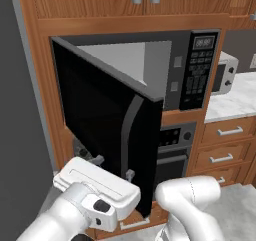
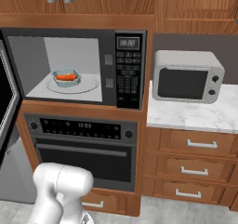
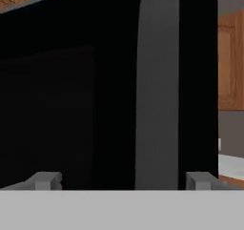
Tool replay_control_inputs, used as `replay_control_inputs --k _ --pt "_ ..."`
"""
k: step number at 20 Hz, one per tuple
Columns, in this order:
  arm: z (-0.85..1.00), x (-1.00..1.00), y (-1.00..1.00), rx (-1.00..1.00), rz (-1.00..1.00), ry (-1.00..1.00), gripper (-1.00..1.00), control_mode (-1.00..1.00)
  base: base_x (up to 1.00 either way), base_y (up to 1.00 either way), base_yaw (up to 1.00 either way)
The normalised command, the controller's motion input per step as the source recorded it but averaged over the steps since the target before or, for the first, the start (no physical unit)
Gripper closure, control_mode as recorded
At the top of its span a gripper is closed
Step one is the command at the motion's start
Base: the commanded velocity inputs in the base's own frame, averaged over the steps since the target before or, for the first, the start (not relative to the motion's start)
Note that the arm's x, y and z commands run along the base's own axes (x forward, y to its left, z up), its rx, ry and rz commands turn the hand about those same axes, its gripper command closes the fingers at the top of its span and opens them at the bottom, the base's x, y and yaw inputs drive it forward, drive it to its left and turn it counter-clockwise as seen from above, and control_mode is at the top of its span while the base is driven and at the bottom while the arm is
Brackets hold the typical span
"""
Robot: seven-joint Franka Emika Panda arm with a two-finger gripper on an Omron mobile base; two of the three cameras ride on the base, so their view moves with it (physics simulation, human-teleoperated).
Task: Place the tupperware containing the shrimp and carrot meal in the microwave. Close the microwave door and press the start button to reheat the meal.
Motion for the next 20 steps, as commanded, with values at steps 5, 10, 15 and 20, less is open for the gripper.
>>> replay_control_inputs --k 5,10,15,20 --pt "0.00 1.00 -0.73 0.08 -0.05 0.03 -1.00 -1.00 0.00 0.00 0.00" --pt "0.00 0.97 -0.70 0.09 -0.05 0.02 -1.00 -1.00 0.00 0.00 0.00" --pt "0.00 0.96 -0.55 0.06 -0.02 0.01 -1.00 -1.00 0.00 0.00 0.00" --pt "0.00 0.90 -0.19 0.02 -0.08 0.02 -1.00 -1.00 0.00 0.00 0.00"
